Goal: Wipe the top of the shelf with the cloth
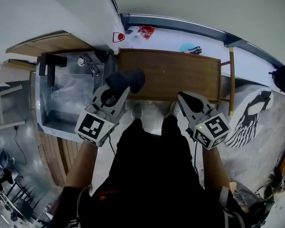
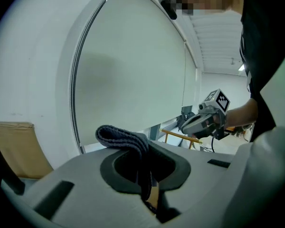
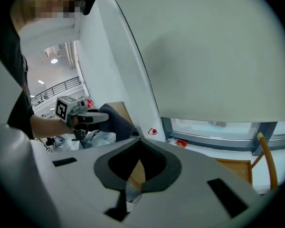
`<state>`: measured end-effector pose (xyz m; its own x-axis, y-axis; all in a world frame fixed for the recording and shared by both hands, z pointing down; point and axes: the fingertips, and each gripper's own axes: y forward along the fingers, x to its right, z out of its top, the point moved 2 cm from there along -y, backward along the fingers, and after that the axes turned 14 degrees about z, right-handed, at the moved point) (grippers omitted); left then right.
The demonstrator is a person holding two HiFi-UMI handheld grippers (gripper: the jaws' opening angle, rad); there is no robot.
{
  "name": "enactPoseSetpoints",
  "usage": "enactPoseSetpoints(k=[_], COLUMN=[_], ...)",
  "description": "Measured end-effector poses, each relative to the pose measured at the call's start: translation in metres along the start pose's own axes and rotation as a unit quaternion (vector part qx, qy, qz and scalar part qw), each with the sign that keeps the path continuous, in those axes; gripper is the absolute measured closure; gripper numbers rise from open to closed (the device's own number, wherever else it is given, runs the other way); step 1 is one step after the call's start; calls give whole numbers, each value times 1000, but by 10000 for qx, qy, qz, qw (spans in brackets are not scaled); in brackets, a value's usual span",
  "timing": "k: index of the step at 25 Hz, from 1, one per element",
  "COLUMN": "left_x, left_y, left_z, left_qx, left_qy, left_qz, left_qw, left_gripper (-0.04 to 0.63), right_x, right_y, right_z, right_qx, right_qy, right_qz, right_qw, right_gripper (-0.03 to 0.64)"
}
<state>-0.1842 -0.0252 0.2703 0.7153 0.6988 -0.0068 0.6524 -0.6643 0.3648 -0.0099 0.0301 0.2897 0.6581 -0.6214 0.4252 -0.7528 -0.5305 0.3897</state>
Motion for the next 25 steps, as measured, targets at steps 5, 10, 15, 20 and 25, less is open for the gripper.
enactPoseSetpoints(k=[5,10,15,20,25], left_x=[4,15,22,21,11], left_y=[20,42,62,81,90], left_z=[0,-5,-9,-21,-39], left_qx=[-275,-296,-326,-425,-583], left_qy=[-291,-176,-96,-86,-52], left_qz=[541,742,888,1062,1202], left_qw=[9977,9966,9955,9934,9910], left_gripper=[560,560,559,559,560], right_x=[31,57,80,99,108], right_y=[-12,-24,-29,-24,-11], right_z=[1,3,-1,-13,-22], right_qx=[-184,-293,-372,-530,-659], right_qy=[-81,-118,-70,13,36], right_qz=[393,622,820,1009,1150], right_qw=[9990,9976,9959,9935,9912], right_gripper=[612,612,612,612,612])
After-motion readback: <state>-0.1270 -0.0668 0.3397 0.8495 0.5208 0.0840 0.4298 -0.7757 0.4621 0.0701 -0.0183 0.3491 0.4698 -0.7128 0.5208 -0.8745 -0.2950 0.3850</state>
